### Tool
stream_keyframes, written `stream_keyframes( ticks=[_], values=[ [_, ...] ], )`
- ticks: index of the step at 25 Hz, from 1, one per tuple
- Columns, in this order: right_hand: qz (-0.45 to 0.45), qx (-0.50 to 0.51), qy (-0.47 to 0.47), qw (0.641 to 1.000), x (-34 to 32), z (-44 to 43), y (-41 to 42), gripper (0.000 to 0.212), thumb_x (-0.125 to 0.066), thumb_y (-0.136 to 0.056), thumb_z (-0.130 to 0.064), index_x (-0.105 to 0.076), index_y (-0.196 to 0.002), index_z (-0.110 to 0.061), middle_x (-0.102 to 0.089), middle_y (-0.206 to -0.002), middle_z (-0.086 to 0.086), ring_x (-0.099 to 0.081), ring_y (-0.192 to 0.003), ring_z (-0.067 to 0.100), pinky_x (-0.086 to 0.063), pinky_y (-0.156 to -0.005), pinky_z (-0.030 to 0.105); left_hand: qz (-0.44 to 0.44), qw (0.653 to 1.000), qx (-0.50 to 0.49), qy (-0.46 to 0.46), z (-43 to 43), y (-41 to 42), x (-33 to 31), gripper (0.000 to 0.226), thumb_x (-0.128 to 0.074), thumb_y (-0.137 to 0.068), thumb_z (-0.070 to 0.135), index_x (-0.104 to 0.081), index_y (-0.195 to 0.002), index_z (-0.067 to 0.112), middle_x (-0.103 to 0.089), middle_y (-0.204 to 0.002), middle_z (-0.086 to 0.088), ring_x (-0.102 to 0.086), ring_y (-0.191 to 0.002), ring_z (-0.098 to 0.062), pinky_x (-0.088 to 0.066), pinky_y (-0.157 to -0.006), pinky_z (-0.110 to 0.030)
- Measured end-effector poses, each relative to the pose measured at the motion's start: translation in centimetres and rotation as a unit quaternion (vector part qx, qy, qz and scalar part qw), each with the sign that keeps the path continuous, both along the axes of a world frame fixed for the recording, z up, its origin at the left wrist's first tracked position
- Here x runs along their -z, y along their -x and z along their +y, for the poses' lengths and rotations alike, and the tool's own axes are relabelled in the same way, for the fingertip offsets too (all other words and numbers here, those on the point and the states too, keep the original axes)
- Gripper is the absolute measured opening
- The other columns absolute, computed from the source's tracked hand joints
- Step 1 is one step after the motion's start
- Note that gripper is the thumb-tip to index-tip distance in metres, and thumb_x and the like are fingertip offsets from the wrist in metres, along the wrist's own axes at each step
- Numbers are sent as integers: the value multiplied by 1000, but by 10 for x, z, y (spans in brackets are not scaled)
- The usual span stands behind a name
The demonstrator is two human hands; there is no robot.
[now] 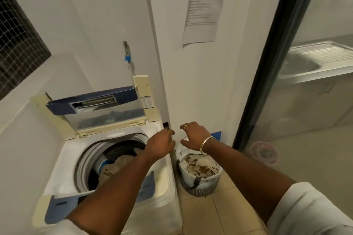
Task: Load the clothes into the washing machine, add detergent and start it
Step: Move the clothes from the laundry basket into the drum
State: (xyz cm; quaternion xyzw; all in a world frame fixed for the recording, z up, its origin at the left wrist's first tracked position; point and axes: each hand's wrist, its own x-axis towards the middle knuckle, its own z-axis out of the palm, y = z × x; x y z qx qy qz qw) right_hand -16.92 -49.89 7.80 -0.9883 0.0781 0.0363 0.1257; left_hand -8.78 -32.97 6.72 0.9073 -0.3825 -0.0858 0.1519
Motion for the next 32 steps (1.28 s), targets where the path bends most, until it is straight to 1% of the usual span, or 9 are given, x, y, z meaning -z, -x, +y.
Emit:
stream_keyframes(
  ticks=[5,8,10,13,19,22,25,29,32],
  values=[
    [55,39,-49,997,47,-57,-19,63,-55,-91,-32,-35,-149,-17,-41,-150,8,-42,-133,31,-39,-109,44,58,998,16,-16,-57,-21,43,37,-57,-92,39,-56,-125,20,-60,-115,1,-59,-104,-18,-48,-84,-29],
    [99,48,-74,991,81,-100,-45,66,-58,-91,-33,-33,-149,-18,-42,-149,9,-43,-133,30,-39,-109,42,110,994,18,-19,-100,-44,83,39,-58,-93,42,-56,-126,20,-61,-114,1,-59,-101,-16,-46,-84,-25],
    [115,57,-82,988,101,-127,-61,66,-61,-90,-34,-35,-148,-18,-45,-146,9,-46,-131,30,-42,-107,41,143,989,6,-25,-128,-63,112,42,-58,-94,45,-55,-129,22,-61,-121,3,-60,-111,-16,-47,-92,-26],
    [142,67,-101,982,139,-160,-74,67,-62,-90,-34,-36,-149,-17,-45,-147,9,-45,-132,28,-39,-108,38,174,984,5,-46,-161,-81,144,45,-57,-97,35,-50,-139,19,-57,-135,-2,-54,-124,-19,-39,-106,-28],
    [232,59,-135,961,227,-214,-85,64,-61,-93,-33,-35,-148,-12,-43,-149,12,-42,-135,29,-32,-110,34,264,958,-7,-111,-199,-96,221,51,-53,-101,23,-37,-147,8,-45,-149,-11,-42,-137,-23,-27,-108,-22],
    [268,43,-150,951,282,-239,-97,66,-60,-93,-39,-35,-148,-14,-44,-147,12,-44,-133,29,-34,-109,34,295,946,-57,-125,-219,-96,261,52,-58,-97,29,-41,-144,13,-48,-145,-9,-47,-132,-24,-35,-106,-28],
    [289,34,-164,943,335,-250,-114,70,-59,-91,-40,-31,-151,-16,-39,-149,12,-41,-135,30,-33,-112,38,320,934,-75,-141,-237,-98,298,52,-60,-96,24,-43,-144,14,-50,-144,-7,-46,-134,-22,-34,-104,-21],
    [318,-20,-141,937,427,-264,-139,84,-65,-86,-47,-23,-153,-19,-29,-156,11,-28,-143,29,-23,-119,40,342,918,-93,-177,-265,-116,391,61,-64,-90,34,-42,-144,15,-50,-140,-7,-50,-130,-26,-41,-106,-33],
    [352,-34,-110,929,506,-268,-150,100,-66,-83,-55,-7,-156,-23,-13,-161,12,-15,-147,35,-18,-119,49,332,917,-89,-204,-277,-136,472,68,-65,-87,35,-38,-146,15,-48,-141,-11,-51,-127,-30,-46,-102,-39]
  ],
)
